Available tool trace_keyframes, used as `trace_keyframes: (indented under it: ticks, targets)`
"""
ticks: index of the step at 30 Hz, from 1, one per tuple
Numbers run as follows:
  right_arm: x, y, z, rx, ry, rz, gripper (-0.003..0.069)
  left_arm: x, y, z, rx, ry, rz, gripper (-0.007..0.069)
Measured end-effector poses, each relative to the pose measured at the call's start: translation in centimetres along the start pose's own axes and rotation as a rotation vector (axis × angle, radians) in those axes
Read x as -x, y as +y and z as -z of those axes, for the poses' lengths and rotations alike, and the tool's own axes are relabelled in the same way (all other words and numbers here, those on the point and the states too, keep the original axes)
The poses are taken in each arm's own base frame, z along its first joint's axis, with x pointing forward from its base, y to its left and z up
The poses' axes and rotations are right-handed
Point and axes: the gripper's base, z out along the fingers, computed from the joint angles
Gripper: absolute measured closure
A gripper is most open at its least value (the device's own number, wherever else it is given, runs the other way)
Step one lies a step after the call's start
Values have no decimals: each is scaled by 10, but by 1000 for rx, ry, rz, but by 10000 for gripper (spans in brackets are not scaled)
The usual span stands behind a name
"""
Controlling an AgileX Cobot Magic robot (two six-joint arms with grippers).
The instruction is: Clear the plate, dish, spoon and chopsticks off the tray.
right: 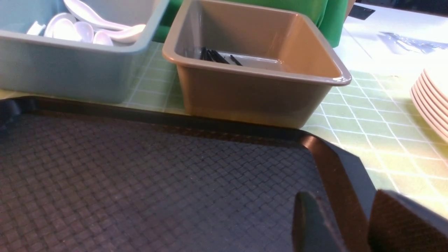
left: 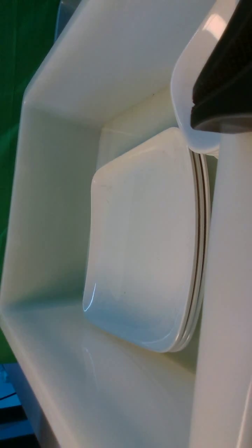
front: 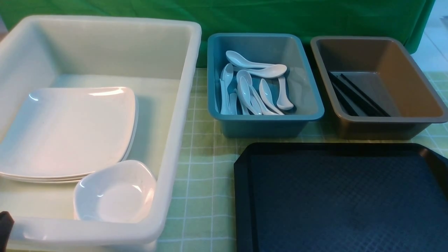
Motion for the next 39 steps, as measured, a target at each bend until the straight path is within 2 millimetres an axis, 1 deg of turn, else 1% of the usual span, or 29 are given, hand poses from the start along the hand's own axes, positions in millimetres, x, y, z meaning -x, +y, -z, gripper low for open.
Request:
trace_keyframes:
  ticks: [5,39]
  targets:
    - [0,0,0,0,0,0,419,0,1,0,25,0,5,624]
    - [0,0,0,0,0,0,419,0,1,0,25,0,9,624]
